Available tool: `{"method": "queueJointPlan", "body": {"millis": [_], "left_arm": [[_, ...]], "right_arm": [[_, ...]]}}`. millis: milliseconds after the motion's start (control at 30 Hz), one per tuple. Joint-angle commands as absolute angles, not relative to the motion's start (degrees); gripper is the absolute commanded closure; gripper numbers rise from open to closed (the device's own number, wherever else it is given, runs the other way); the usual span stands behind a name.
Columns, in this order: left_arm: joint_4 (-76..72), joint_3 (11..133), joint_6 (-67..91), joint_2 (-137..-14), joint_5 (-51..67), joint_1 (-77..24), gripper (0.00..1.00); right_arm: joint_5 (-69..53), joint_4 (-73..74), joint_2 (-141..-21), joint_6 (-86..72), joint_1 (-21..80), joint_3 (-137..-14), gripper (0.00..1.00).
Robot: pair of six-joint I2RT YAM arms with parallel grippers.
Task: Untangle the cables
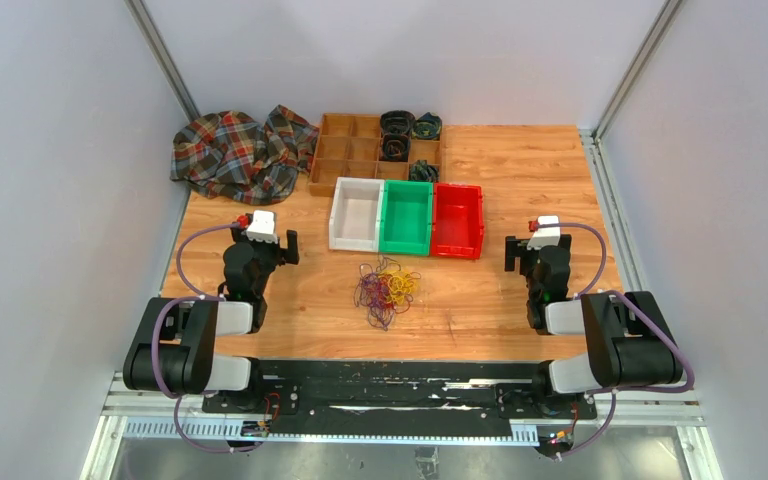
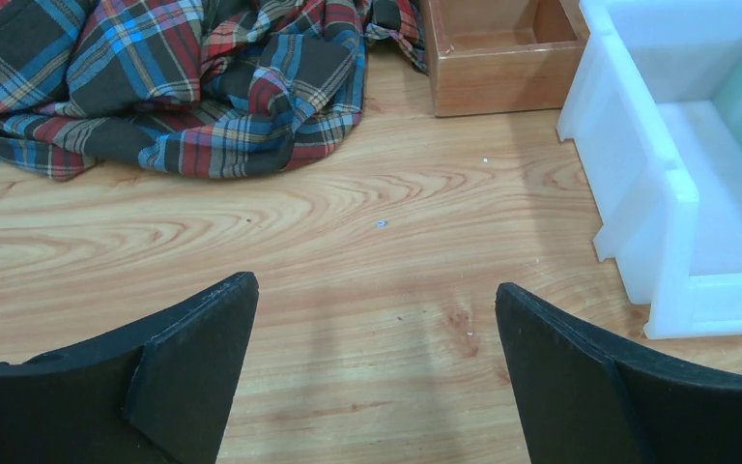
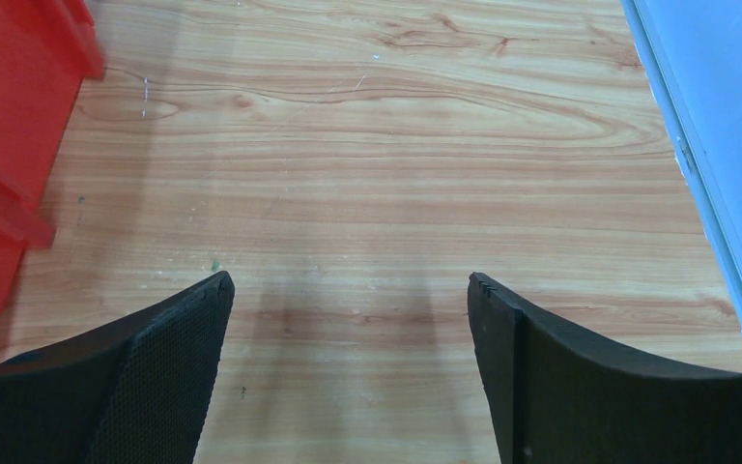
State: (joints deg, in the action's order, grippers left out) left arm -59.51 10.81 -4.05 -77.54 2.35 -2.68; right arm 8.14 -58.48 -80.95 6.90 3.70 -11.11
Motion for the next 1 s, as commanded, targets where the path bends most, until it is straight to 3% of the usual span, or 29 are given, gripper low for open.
{"method": "queueJointPlan", "body": {"millis": [0,400,467,633,833,967], "left_arm": [[-62.49,10.37,-4.04,-77.96,2.02,-2.02,0.02],[-62.40,10.41,-3.99,-77.94,2.02,-2.02,0.02],[-61.31,10.95,-4.07,-77.36,1.75,-2.02,0.02],[-32.18,24.79,-6.62,-69.48,5.46,-2.02,0.02],[1.78,39.41,-16.62,-65.54,19.85,-2.02,0.02],[16.33,44.81,-24.07,-64.63,34.19,-2.33,0.02]], "right_arm": [[9.14,-60.44,-81.21,6.15,2.71,-12.48,0.10],[9.21,-60.35,-81.24,6.22,2.73,-12.48,0.10],[16.09,-55.01,-77.72,6.12,4.57,-14.41,0.10],[22.76,-15.24,-66.17,-3.08,6.06,-33.59,0.10],[12.46,-4.40,-60.87,-15.68,5.89,-41.34,0.10],[3.41,1.19,-58.78,-23.75,5.86,-41.68,0.10]]}}
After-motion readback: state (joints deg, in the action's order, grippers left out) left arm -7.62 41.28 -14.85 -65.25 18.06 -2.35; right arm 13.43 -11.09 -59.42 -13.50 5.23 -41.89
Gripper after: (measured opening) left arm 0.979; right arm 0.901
